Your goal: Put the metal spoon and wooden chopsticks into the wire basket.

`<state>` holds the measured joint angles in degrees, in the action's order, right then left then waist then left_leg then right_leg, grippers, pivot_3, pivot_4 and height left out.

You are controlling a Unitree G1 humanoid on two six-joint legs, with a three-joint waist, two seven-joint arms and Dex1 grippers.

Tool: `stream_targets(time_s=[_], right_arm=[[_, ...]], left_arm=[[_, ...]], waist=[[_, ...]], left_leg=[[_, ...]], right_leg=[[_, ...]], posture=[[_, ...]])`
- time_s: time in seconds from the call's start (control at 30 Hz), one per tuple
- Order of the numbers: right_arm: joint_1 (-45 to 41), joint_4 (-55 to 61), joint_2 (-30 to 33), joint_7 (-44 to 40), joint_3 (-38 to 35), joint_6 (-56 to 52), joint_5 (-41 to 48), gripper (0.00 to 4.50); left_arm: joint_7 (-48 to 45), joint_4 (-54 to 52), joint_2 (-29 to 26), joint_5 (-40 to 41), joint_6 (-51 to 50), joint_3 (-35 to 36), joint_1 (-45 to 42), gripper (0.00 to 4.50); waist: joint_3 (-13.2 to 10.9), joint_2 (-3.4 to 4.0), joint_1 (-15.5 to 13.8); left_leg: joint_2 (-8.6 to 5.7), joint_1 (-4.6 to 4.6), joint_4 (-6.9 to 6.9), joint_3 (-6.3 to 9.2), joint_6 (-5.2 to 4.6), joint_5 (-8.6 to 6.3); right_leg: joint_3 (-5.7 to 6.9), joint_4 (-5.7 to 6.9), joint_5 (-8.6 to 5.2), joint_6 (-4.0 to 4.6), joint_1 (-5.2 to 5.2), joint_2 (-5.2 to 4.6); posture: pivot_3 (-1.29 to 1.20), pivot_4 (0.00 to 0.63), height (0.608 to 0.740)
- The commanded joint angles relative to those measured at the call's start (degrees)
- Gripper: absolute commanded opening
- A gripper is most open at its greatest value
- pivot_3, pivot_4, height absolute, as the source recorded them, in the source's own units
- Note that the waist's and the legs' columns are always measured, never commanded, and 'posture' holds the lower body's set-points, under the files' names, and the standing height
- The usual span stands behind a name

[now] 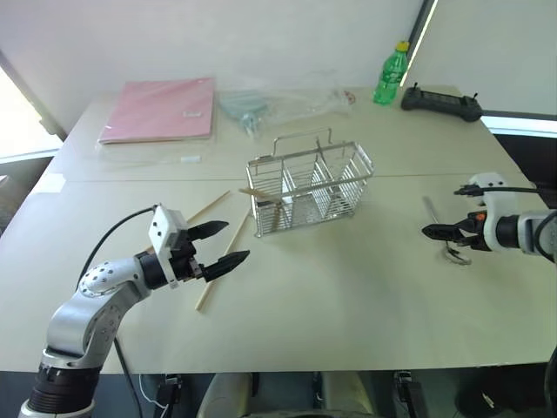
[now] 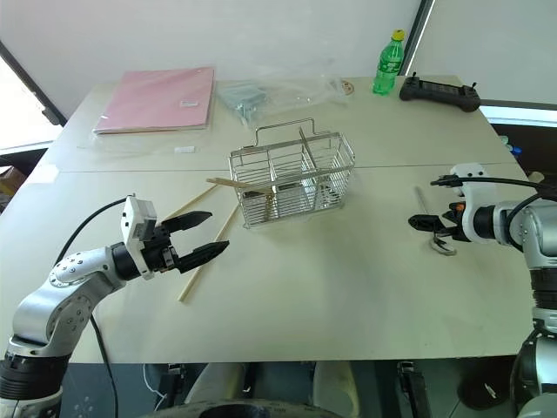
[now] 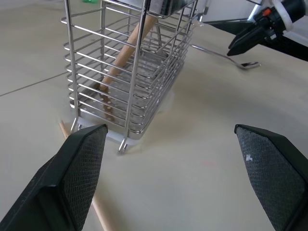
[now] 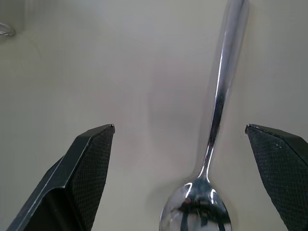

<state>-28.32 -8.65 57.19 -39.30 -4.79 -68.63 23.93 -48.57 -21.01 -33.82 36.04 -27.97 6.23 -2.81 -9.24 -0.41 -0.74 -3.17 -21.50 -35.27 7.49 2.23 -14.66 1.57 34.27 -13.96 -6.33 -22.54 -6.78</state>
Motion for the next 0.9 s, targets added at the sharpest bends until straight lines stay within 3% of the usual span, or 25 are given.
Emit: stream_targets(time_s=[0.03,0.27,0.57,0.7,0.87,0.9], right_arm=[[-1.78,-2.65,-0.77,-0.48,1.26,3.15,-1.97,4.50],[-3.59,-9.00,-2.67,-1.24,3.93,8.15,-5.32,4.50],[-3.92,-10.35,-4.41,-1.92,3.91,9.58,-6.92,4.50],[-3.59,-10.40,-4.59,-2.21,3.59,9.65,-7.24,3.24],[-2.65,-9.93,-4.67,-2.32,3.12,9.84,-7.45,0.41],[-2.49,-9.89,-4.69,-2.29,3.08,9.88,-7.48,0.01]], left_arm=[[-0.40,-2.57,-0.25,2.16,-0.01,1.61,-0.04,4.46],[-4.86,-4.46,-4.04,5.00,-2.36,1.25,1.04,4.46],[-9.96,-2.89,-7.91,-0.14,1.67,-0.93,0.64,4.46],[-11.20,-1.52,-8.11,-3.34,4.77,-2.12,-0.18,4.50],[-11.90,-0.55,-7.49,-4.93,6.88,-3.30,-1.38,4.50],[-11.93,-0.40,-7.42,-5.10,7.09,-3.43,-1.52,4.50]], waist=[[0.00,0.00,0.06],[0.00,-0.01,0.22],[0.03,-0.10,0.41],[0.03,-0.10,0.40],[0.03,-0.10,0.49],[0.03,-0.10,0.50]], left_leg=[[0.00,0.00,0.00,0.00,0.00,0.00],[0.00,0.02,0.00,-0.01,0.00,0.00],[0.01,0.05,-0.04,-0.02,0.00,0.00],[0.01,0.06,-0.04,-0.01,0.00,0.00],[0.01,0.04,0.00,0.00,0.00,0.00],[0.02,0.05,0.01,0.00,0.00,0.00]], right_leg=[[0.00,-0.01,0.00,0.00,0.00,0.00],[-0.01,0.00,0.01,0.00,0.00,0.01],[-0.01,0.00,0.01,0.01,0.05,0.01],[-0.01,0.01,0.01,0.02,0.04,0.01],[-0.01,0.01,0.01,0.01,0.01,0.02],[-0.01,0.01,0.01,0.01,0.01,0.02]], posture=[[0.00,0.150,0.709],[0.00,0.150,0.709],[0.00,0.150,0.709],[0.00,0.150,0.709],[0.00,0.150,0.709],[0.00,0.150,0.709]])
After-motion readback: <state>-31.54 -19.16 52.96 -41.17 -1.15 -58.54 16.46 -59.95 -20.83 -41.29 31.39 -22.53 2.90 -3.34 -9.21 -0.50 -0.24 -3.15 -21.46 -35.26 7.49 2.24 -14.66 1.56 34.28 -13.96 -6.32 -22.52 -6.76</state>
